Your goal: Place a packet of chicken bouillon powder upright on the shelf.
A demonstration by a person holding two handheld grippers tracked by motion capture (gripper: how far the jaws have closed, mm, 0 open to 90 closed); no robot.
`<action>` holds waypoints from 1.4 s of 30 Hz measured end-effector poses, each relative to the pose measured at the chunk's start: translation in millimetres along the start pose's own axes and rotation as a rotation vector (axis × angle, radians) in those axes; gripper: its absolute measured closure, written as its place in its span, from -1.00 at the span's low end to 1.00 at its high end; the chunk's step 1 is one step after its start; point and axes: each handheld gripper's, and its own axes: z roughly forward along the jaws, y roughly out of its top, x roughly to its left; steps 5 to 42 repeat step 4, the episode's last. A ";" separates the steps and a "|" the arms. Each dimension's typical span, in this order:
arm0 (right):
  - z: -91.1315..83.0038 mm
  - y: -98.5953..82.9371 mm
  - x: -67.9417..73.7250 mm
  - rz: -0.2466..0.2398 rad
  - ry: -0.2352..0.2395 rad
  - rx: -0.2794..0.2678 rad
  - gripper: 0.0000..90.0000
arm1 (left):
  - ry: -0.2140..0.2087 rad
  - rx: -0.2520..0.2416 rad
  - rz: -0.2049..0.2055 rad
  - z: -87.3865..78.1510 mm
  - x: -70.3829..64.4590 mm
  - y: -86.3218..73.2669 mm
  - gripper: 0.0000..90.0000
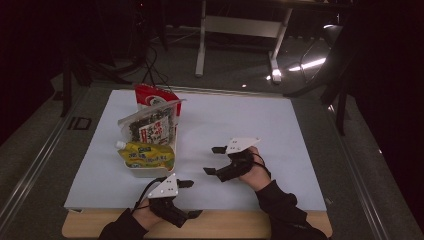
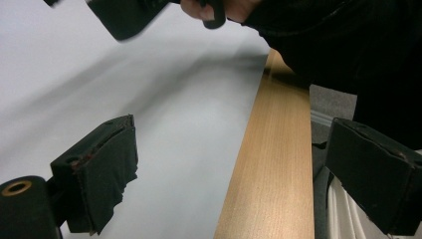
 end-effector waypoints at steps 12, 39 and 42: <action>1.5 -6.0 -0.6 -0.007 -0.011 0.014 -0.61 | 0.000 0.002 -0.001 0.2 0.3 -0.9 -0.83; 1.5 -6.0 -0.6 -0.007 -0.011 0.014 -0.61 | 0.000 0.002 -0.001 0.2 0.3 -0.9 -0.83; 1.5 -6.0 -0.6 -0.007 -0.011 0.014 -0.61 | 0.000 0.002 -0.001 0.2 0.3 -0.9 -0.83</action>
